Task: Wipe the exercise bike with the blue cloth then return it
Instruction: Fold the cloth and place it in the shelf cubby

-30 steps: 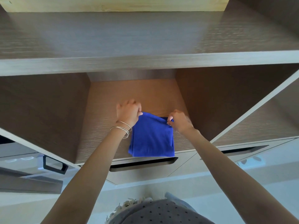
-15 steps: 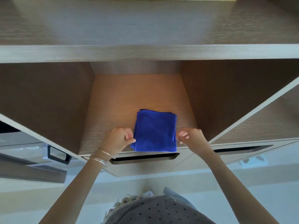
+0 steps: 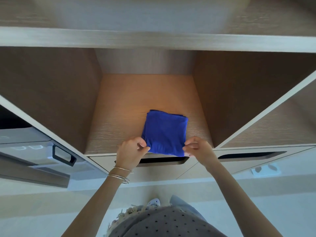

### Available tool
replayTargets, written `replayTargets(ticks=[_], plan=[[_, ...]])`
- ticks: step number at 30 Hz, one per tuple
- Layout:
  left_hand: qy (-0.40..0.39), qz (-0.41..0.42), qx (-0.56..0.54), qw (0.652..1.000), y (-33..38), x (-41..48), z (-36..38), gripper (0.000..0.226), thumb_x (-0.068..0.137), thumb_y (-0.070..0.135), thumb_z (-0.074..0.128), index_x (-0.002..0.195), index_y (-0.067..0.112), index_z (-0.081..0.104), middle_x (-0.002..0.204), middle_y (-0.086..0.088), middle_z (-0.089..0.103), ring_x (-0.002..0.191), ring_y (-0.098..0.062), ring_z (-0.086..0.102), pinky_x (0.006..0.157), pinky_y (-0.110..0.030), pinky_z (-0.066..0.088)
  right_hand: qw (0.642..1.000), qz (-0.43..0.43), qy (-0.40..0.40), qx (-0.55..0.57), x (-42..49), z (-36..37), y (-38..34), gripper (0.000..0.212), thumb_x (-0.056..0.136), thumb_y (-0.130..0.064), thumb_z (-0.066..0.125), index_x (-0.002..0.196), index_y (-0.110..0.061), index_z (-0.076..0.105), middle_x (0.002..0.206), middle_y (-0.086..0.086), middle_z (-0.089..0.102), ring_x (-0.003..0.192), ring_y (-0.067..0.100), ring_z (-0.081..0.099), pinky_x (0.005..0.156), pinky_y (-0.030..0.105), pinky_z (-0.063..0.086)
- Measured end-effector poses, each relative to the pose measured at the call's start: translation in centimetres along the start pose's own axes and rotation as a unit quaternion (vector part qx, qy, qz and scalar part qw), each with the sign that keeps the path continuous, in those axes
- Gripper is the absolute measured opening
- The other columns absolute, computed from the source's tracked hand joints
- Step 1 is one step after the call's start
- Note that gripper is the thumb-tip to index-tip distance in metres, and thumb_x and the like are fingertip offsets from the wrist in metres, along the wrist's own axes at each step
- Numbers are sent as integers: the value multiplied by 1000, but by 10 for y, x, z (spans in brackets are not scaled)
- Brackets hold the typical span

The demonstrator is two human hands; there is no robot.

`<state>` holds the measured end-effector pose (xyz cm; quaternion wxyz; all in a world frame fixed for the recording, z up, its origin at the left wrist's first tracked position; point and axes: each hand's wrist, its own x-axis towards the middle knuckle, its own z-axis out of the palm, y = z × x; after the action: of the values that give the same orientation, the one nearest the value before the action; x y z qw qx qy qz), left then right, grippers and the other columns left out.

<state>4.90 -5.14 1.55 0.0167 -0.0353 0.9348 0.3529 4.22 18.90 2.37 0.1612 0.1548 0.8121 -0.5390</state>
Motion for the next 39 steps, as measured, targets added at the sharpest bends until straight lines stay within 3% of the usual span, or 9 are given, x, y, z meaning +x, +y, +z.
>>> replayTargets(ticks=[8,13,17,20,22,25,28,32,39], plan=[[-3,-40,43,998,-13,6,-17,8,83,23,65,78,19,60,75,3,63,78,-24,60,67,-28,39,998,21,62,18,4,-9,-3,45,69,-6,74,62,-19,31,62,2,50,64,21,42,56,28,31],[-106,-44,194,974,-2,12,-19,16,86,27,60,93,13,58,97,-7,68,97,-30,61,85,-38,47,991,-3,-6,-136,-4,0,-4,24,73,-7,69,70,-20,49,82,5,67,75,17,58,55,21,39],[29,102,204,973,8,18,-20,13,80,12,59,93,11,57,98,-10,60,94,-32,56,80,-40,42,959,-134,117,-222,-5,9,-14,7,86,-9,56,84,-9,62,91,7,66,81,24,61,61,30,44],[-33,259,148,954,20,30,2,40,86,6,52,125,12,53,134,-9,52,123,-29,48,102,-31,33,916,-230,104,-311,2,32,-20,31,93,-14,50,122,-6,57,131,12,53,116,27,52,86,31,44],[-164,239,224,931,19,40,21,52,99,21,39,147,16,22,158,-4,18,146,-21,15,117,-37,18,880,-213,9,-424,11,45,-14,48,98,-27,44,142,-10,35,153,9,27,140,21,27,111,32,29],[-215,198,306,906,9,59,34,55,102,37,25,149,22,1,160,4,-6,147,-13,-6,119,-42,6,821,-200,-15,-534,34,39,-13,53,101,-36,31,148,-17,16,159,4,9,146,17,5,118,44,6],[-196,214,320,902,14,71,29,55,102,35,26,149,19,4,160,-1,-3,147,-16,-4,119,-42,4,820,-176,-35,-544,50,25,-24,52,101,-33,32,148,-18,15,159,7,5,147,21,-2,117,47,4],[-182,240,318,899,9,63,34,52,102,23,29,149,15,9,160,-5,0,147,-19,1,120,-38,11,841,-203,-6,-501,41,23,-18,51,100,-23,37,147,-10,21,159,10,5,146,20,5,113,31,25],[-180,216,298,912,19,77,49,54,102,23,26,149,15,1,160,-4,-5,147,-18,-5,121,-38,11,852,-216,-28,-476,50,30,-9,48,100,-15,35,146,-11,21,158,9,9,146,18,5,116,30,18]])
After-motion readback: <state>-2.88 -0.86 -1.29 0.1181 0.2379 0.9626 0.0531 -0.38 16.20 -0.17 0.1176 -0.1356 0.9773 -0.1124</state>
